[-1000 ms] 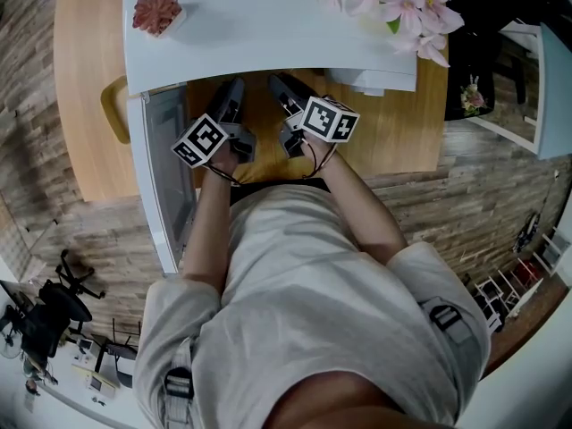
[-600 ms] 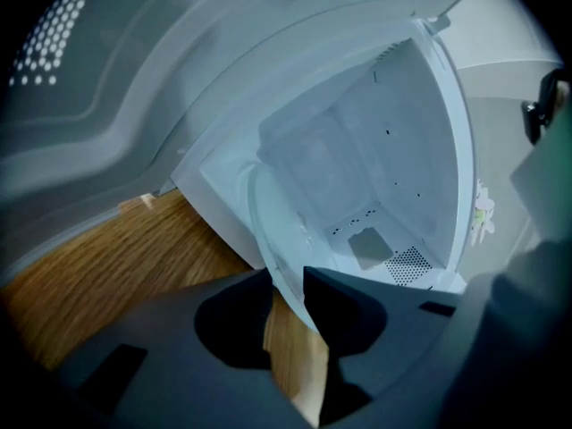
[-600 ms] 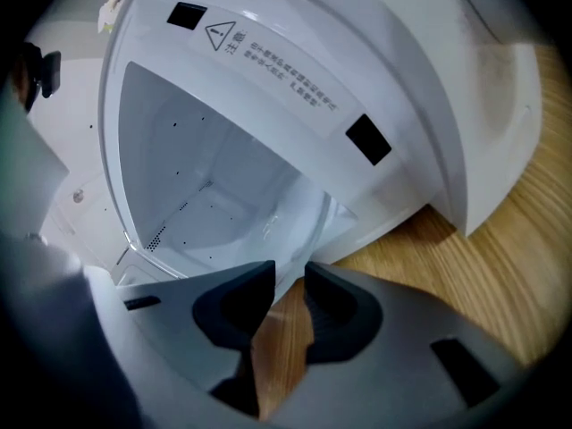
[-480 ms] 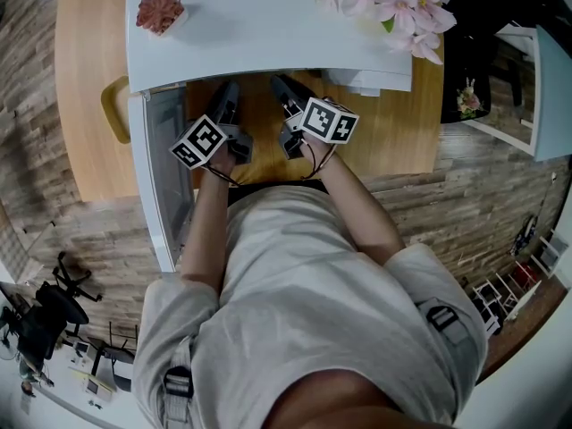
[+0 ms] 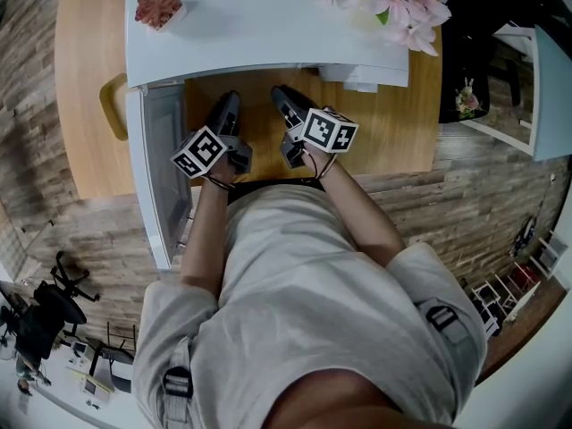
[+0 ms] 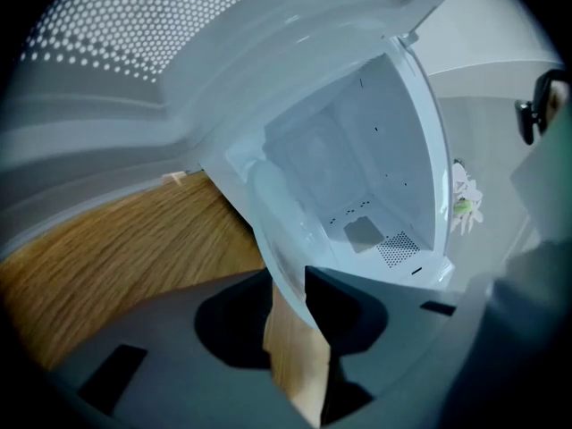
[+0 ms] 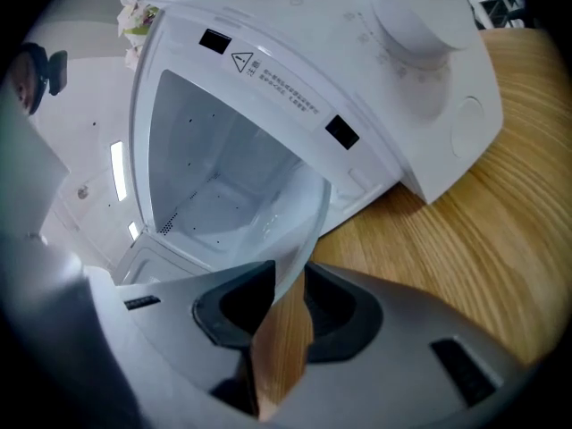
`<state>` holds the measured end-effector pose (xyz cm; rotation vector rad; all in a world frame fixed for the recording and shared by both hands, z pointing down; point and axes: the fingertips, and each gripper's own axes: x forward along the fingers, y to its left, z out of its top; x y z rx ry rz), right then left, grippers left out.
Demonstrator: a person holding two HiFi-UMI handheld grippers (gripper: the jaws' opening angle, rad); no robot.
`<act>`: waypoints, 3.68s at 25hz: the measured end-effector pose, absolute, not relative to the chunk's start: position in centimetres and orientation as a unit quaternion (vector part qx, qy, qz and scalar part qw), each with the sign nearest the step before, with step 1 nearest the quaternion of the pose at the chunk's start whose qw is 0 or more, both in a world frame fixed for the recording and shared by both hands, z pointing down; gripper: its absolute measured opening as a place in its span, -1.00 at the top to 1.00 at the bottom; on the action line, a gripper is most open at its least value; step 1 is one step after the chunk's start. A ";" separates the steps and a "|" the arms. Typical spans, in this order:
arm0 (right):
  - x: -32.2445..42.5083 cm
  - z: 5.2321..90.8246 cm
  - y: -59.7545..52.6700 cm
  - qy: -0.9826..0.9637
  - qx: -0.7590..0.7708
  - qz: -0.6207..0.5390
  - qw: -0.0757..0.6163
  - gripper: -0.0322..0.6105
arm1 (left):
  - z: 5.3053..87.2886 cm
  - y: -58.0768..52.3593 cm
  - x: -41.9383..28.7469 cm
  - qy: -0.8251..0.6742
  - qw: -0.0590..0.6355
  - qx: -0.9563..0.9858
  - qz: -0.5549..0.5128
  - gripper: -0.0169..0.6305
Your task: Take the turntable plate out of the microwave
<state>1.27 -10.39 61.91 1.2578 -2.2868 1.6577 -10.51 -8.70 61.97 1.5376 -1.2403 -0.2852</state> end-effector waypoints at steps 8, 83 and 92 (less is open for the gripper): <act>2.6 62.1 -12.4 -0.744 0.420 0.519 0.022 0.37 | 61.4 -11.1 -11.9 -0.530 0.533 0.639 -0.163 0.26; 2.4 62.0 -11.7 -0.730 0.394 0.557 -0.044 0.51 | 61.7 -9.8 -11.7 -0.509 0.547 0.632 -0.207 0.64; 1.0 62.0 -14.5 -0.729 0.378 0.565 -0.074 0.48 | 61.7 -10.0 -11.7 -0.505 0.552 0.629 -0.213 0.65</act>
